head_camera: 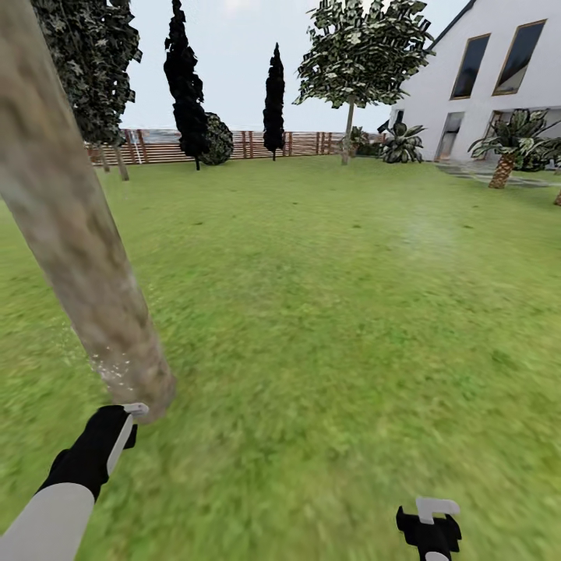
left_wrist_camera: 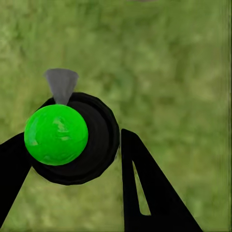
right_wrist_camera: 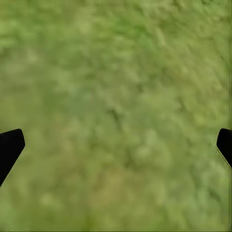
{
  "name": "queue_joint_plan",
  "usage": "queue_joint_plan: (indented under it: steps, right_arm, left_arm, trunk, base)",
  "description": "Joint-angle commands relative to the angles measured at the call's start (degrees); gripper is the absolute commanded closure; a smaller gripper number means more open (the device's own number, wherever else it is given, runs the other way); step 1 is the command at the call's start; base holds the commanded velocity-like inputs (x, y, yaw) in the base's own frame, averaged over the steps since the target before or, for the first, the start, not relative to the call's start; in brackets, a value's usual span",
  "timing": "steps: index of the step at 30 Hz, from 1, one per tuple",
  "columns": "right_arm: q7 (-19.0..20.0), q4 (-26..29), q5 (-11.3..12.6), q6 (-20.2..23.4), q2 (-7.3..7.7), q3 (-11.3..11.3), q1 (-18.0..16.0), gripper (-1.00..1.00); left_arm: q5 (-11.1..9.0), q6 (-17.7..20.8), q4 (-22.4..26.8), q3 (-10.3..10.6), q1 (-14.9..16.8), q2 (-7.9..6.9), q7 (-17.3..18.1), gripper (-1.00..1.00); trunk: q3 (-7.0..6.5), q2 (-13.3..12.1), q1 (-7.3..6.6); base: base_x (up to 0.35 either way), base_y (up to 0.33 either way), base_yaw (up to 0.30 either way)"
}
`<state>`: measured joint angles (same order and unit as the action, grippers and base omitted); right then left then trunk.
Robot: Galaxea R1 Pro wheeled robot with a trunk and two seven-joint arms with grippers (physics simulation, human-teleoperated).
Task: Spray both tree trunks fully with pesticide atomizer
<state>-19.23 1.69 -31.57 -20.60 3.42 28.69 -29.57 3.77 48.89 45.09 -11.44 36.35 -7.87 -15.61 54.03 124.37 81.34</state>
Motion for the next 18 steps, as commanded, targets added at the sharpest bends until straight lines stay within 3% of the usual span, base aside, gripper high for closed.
queue_joint_plan:
  steps: [1,18]
  right_arm:
    - [-0.19,-0.12,-0.6,-0.2,0.01,0.48,-0.05,-1.0]
    - [-0.19,-0.14,-0.6,-0.17,0.01,0.46,-0.05,-1.0]
  left_arm:
    - [0.45,0.33,0.08,-0.07,0.03,0.04,0.16,1.0]
    - [0.46,0.33,0.09,-0.34,0.03,0.05,0.1,1.0]
  trunk:
    - [0.05,0.02,0.01]
    - [0.05,0.02,0.01]
  base:
    - [0.171,-0.231,0.014]
    - [0.167,-0.232,0.254]
